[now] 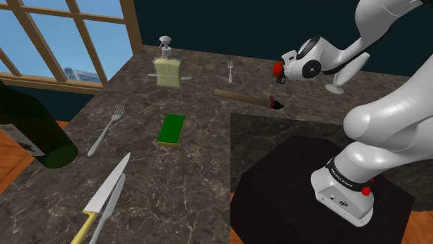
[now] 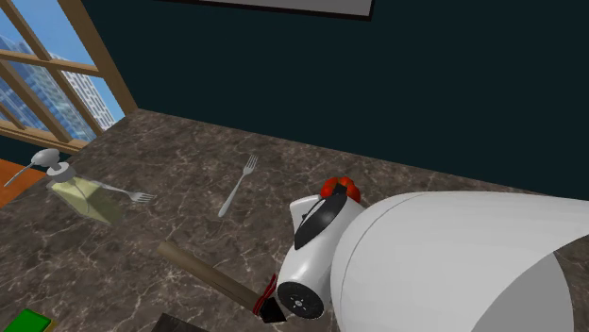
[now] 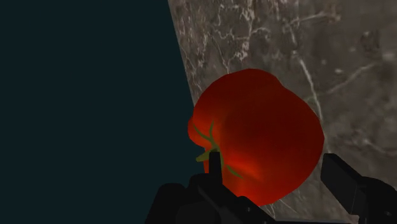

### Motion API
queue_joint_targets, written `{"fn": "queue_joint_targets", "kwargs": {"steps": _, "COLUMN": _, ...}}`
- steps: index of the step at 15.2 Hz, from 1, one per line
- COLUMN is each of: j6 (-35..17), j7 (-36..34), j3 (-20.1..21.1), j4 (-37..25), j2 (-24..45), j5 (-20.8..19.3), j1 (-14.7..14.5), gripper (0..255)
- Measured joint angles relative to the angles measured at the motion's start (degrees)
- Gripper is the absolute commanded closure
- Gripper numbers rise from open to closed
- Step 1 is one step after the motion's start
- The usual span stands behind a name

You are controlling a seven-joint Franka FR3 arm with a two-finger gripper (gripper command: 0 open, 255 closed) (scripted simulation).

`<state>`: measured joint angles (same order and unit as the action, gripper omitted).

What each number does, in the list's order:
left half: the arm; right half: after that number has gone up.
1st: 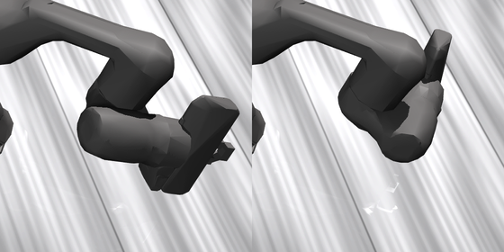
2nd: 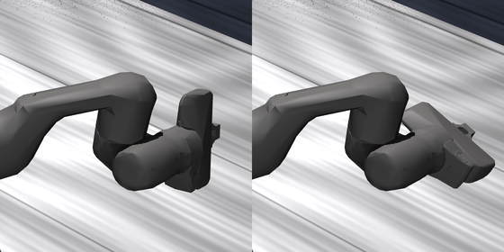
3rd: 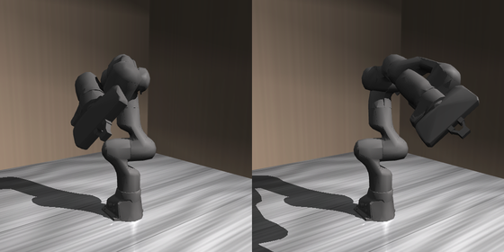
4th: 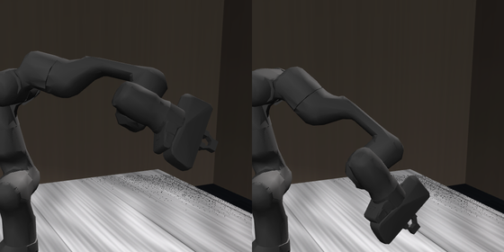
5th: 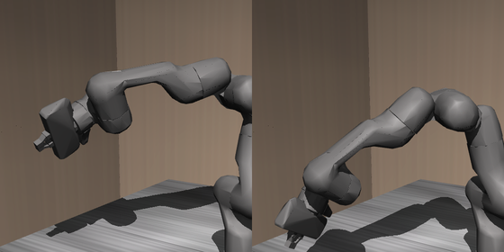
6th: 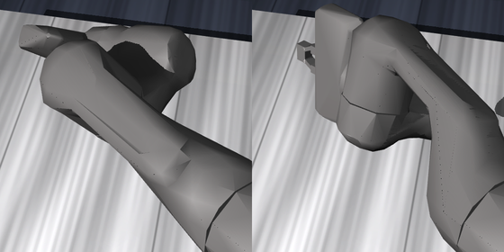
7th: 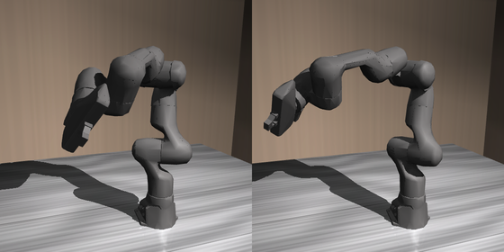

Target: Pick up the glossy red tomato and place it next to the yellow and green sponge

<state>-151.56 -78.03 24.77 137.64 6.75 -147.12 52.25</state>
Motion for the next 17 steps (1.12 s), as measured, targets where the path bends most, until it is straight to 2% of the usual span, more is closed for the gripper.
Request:
{"fn": "queue_joint_targets", "kwargs": {"steps": 6, "j6": -3.03, "j7": 1.41, "j3": -0.19, "j4": -0.2, "j2": -2.89, "j5": 1.78, "j1": 0.22, "gripper": 255}}
{"fn": "queue_joint_targets", "kwargs": {"steps": 17, "j6": -11.21, "j7": 7.75, "j3": -1.02, "j4": -1.78, "j2": -9.77, "j5": 8.38, "j1": 1.11, "gripper": 255}}
